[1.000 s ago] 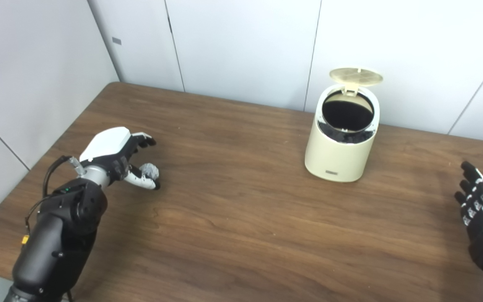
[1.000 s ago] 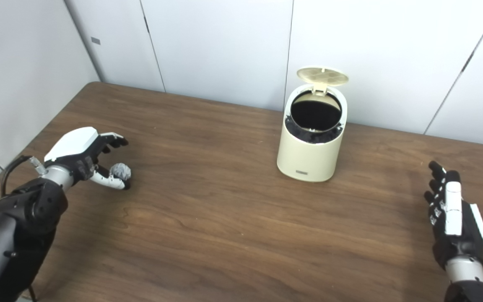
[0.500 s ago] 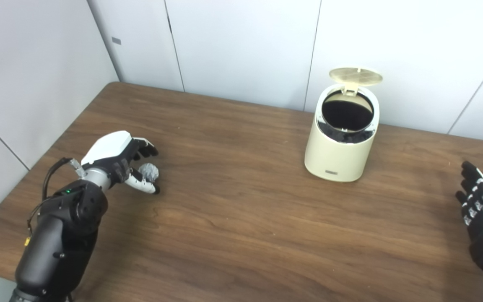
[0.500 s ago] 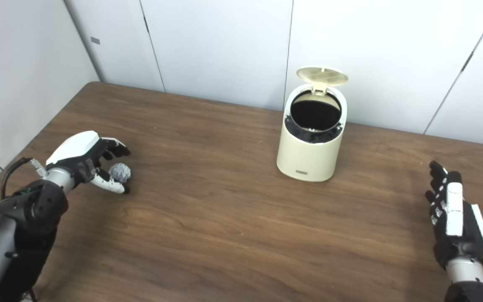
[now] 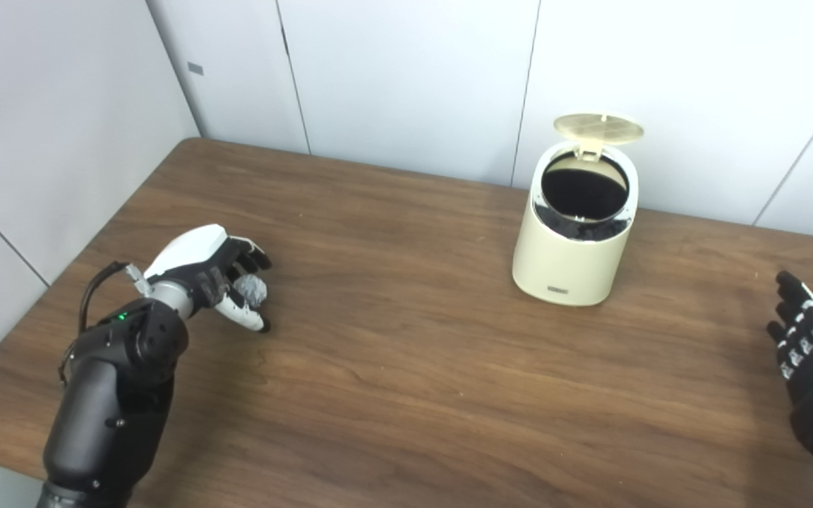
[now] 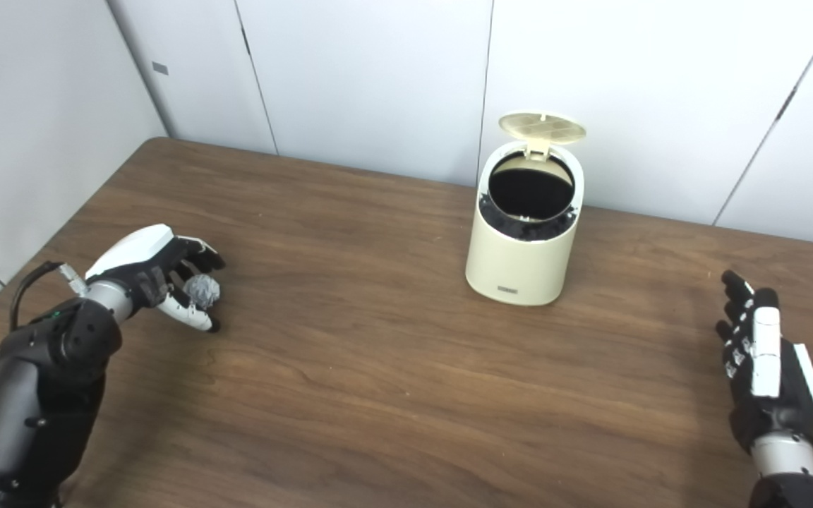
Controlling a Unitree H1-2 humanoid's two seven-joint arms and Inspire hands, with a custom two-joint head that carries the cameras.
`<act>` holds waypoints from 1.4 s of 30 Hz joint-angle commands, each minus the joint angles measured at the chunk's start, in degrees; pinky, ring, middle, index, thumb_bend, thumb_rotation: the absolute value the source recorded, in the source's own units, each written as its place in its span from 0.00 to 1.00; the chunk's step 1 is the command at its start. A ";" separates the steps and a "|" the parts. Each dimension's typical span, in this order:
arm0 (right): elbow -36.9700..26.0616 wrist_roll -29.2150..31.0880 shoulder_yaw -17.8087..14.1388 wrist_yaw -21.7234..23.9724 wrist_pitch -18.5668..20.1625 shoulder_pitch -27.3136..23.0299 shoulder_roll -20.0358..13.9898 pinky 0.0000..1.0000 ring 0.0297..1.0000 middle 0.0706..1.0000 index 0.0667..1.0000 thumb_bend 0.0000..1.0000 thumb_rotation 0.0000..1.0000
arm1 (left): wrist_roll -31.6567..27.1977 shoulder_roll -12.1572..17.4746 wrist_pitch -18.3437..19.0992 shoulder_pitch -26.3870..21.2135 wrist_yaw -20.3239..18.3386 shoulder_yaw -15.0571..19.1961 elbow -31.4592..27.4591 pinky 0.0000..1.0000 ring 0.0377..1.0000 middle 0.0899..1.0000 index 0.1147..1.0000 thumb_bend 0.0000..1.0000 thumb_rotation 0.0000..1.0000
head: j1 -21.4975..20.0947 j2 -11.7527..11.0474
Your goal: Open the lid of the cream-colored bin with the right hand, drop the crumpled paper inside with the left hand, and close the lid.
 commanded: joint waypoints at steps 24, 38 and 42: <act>-5.21 2.35 -0.80 -0.92 2.62 -2.40 1.10 0.99 1.00 0.97 0.93 0.57 1.00 | -1.62 0.61 -0.07 -1.62 5.14 1.48 -0.21 0.53 0.61 0.65 0.60 0.72 0.00 | -0.34 0.17; -8.14 5.10 -2.79 -2.44 6.29 -2.72 1.73 0.92 0.96 0.93 0.90 0.58 1.00 | -3.44 1.41 -0.30 -1.08 14.78 -1.94 5.17 0.42 0.39 0.42 0.43 0.50 0.00 | -0.25 0.68; -8.72 5.73 -3.30 -2.58 6.64 -2.78 1.75 0.91 0.95 0.92 0.89 0.61 1.00 | -2.71 1.48 -0.11 -1.00 15.00 -2.59 6.03 0.42 0.39 0.45 0.42 0.50 0.00 | -0.23 0.72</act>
